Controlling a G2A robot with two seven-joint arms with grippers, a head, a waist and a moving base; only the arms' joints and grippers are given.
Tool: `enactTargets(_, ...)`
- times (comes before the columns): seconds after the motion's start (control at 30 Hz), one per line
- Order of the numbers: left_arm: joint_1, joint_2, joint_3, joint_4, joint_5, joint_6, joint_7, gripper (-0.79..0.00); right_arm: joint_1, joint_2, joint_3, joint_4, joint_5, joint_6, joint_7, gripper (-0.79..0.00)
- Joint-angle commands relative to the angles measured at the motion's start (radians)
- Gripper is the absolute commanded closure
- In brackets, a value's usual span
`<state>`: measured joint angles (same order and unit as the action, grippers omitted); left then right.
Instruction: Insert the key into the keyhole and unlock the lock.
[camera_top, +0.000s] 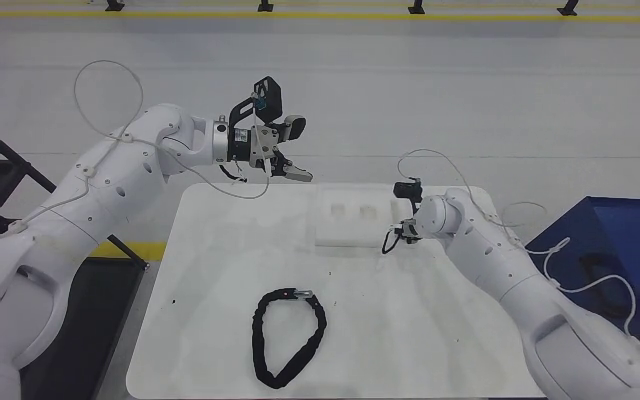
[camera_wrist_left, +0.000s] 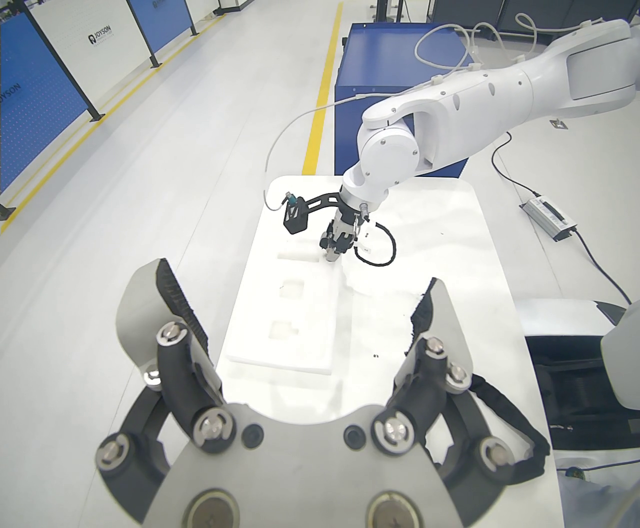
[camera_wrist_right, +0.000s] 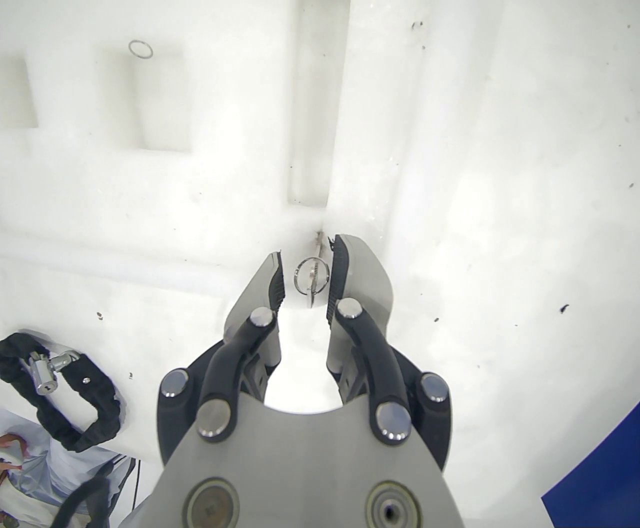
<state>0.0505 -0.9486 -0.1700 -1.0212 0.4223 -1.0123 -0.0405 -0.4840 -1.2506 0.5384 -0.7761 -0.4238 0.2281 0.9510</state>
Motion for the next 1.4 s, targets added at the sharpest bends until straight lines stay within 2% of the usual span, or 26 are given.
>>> enactTargets(0.0,0.0,0.0,0.0,0.0,0.0,0.0,0.0,-0.785,0.002,-0.007,0.001,0.016,0.002,-0.002,-0.003,-0.071)
enactTargets(0.07,0.0,0.0,0.0,0.0,0.0,0.0,0.0,-0.785,0.006,-0.014,0.002,0.03,0.002,-0.003,-0.006,0.0)
enactTargets(0.37,0.0,0.0,0.0,0.0,0.0,0.0,0.0,-0.785,0.028,-0.021,0.021,0.033,-0.031,0.022,0.026,0.0)
enactTargets(0.57,0.0,0.0,0.0,0.0,0.0,0.0,0.0,-0.785,0.025,0.006,0.067,-0.036,-0.062,0.05,0.07,0.0)
enactTargets(0.7,0.0,0.0,0.0,0.0,0.0,0.0,0.0,-0.785,-0.002,0.04,0.127,-0.13,-0.071,0.032,0.088,0.0)
enactTargets(0.9,0.0,0.0,0.0,0.0,0.0,0.0,0.0,-0.785,-0.123,0.118,0.295,-0.353,-0.012,-0.121,0.111,0.0)
enactTargets(1.1,0.0,0.0,0.0,0.0,0.0,0.0,0.0,-0.785,-0.305,0.19,0.512,-0.552,0.101,-0.267,0.109,0.0)
enactTargets(1.23,0.0,0.0,0.0,0.0,0.0,0.0,0.0,-0.785,-0.439,0.224,0.653,-0.677,0.196,-0.367,0.075,0.0)
enactTargets(1.37,0.0,0.0,0.0,0.0,0.0,0.0,0.0,-0.785,-0.55,0.242,0.765,-0.73,0.347,-0.515,0.022,0.0)
